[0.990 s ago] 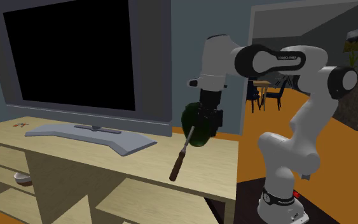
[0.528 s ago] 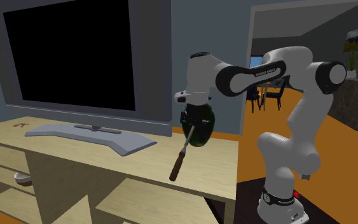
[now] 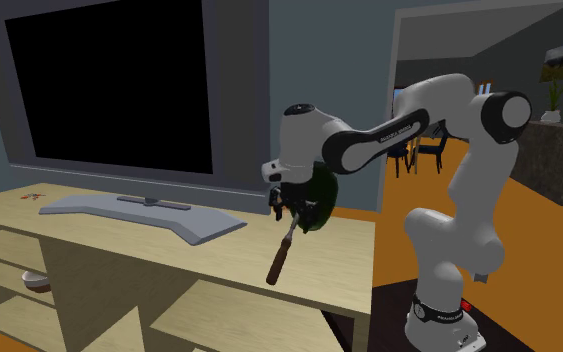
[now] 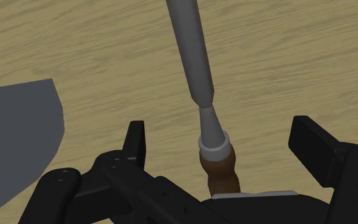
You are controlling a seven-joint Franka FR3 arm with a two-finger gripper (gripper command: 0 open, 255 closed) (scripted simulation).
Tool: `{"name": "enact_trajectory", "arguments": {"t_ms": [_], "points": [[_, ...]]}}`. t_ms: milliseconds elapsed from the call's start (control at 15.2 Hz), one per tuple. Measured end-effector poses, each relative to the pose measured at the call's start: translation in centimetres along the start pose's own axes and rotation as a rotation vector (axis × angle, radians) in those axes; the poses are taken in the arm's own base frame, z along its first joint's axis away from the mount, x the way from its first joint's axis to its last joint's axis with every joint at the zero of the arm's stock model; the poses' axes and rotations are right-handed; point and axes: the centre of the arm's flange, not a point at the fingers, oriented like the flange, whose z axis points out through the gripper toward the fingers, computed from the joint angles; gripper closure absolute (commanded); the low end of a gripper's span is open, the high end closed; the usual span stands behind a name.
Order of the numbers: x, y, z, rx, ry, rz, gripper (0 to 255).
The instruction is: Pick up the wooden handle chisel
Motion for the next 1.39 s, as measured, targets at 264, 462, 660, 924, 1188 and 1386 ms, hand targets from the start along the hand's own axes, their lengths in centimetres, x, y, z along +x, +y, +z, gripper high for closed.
{"name": "enact_trajectory", "arguments": {"t_ms": [264, 462, 660, 924, 1188, 1386], "points": [[0.4, -0.2, 1.9, -0.001, -0.001, -0.003, 0], [0.3, -0.2, 2.3, -0.001, 0.0, -0.003, 255], [0.3, -0.2, 2.3, -0.001, 0.0, -0.003, 255], [0.3, -0.3, 2.3, -0.001, 0.0, -0.003, 255], [0.3, -0.1, 1.3, -0.001, 0.0, -0.003, 255], [-0.1, 0.2, -0.2, -0.001, 0.0, -0.003, 255]]}}
